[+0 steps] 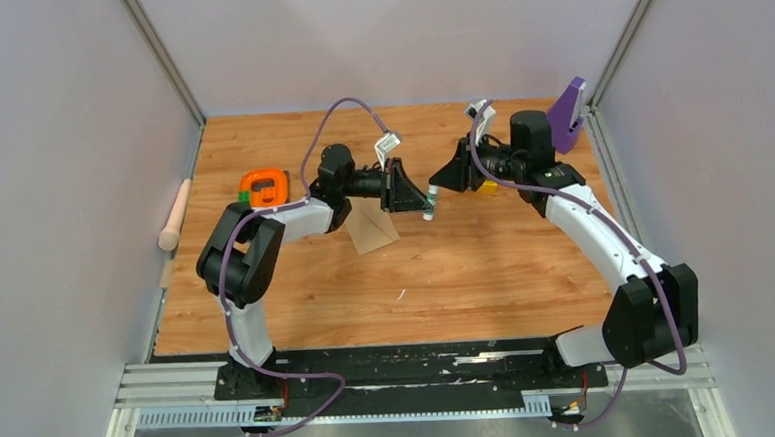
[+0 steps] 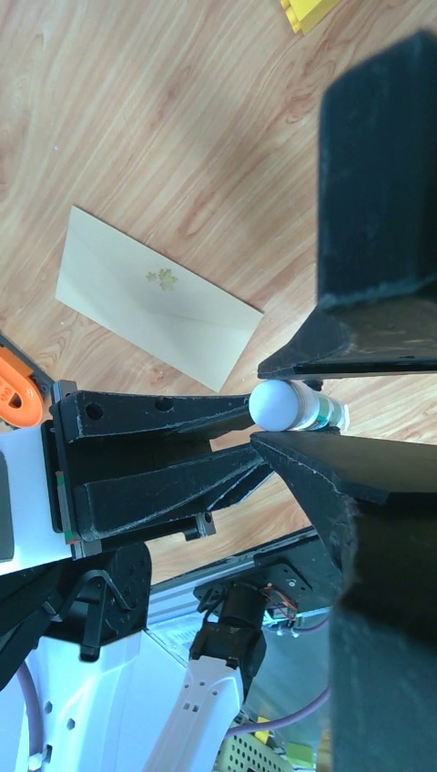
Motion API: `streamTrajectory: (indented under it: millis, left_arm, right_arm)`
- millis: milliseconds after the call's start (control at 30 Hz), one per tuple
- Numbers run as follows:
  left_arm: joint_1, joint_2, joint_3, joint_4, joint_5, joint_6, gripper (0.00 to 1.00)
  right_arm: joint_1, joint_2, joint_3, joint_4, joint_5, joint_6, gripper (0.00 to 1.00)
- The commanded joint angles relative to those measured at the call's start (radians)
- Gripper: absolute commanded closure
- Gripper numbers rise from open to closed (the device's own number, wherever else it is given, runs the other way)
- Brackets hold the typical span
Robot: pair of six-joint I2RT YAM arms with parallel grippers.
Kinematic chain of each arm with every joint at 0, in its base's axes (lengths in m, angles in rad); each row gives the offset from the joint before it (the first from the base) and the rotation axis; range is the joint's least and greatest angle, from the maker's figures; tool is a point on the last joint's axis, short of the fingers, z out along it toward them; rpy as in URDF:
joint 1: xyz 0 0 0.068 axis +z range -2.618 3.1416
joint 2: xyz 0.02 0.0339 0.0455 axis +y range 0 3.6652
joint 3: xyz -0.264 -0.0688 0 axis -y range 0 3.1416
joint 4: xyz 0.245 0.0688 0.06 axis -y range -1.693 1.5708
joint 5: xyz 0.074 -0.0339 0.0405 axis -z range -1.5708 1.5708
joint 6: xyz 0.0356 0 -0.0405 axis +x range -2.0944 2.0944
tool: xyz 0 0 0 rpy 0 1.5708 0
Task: Place the letter into the envelope and seal it
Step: Close the solid glue cap on the solid glue.
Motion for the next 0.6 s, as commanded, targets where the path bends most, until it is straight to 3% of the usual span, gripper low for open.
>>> streamTrajectory:
  millis: [0, 567]
  left_arm:
    - [0.022, -0.04, 0.007, 0.148, -0.065, -0.047, 1.0]
    - [0.013, -0.075, -0.019, 0.133, -0.088, -0.011, 1.0]
  right_arm:
    - [0.017, -0.009, -0.038, 0.0, 0.004, 0.025, 0.76]
    - [0.037, 0.015, -0.074, 0.067, -0.077, 0.139, 0.72]
